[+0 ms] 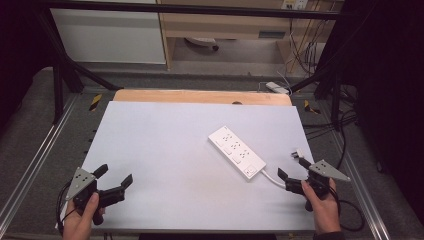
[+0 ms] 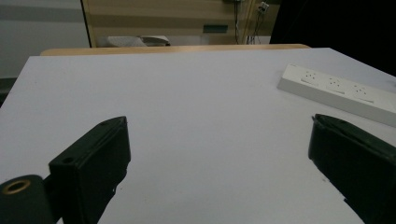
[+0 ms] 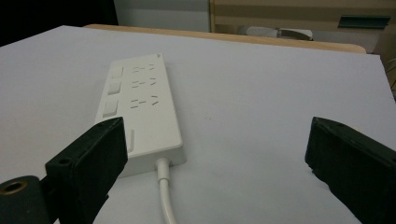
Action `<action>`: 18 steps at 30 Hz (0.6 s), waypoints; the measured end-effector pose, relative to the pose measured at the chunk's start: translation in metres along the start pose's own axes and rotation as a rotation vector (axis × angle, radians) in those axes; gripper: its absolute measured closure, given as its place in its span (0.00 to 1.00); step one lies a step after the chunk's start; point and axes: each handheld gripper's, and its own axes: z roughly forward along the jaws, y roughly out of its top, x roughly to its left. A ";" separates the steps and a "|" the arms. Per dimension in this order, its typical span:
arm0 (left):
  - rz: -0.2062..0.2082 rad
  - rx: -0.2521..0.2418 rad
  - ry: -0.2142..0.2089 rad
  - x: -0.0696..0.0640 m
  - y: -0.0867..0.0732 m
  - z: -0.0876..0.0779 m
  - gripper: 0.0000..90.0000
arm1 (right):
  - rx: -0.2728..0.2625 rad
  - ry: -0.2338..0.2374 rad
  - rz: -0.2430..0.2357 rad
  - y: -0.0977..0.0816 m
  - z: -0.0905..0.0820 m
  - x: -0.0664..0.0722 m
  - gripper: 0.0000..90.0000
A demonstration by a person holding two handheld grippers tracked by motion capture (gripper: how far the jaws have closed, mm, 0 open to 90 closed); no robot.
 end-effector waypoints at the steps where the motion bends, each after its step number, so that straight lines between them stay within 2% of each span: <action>1: 0.000 0.000 0.000 0.000 0.000 0.000 0.06 | 0.000 0.000 0.000 0.000 0.000 0.000 0.07; 9: 0.001 0.005 0.006 0.000 0.000 0.001 0.06 | -0.013 0.003 0.002 0.001 -0.001 0.001 0.06; 18: 0.005 0.009 0.006 0.000 0.000 0.001 0.06 | -0.028 0.009 0.037 0.006 -0.003 0.002 0.03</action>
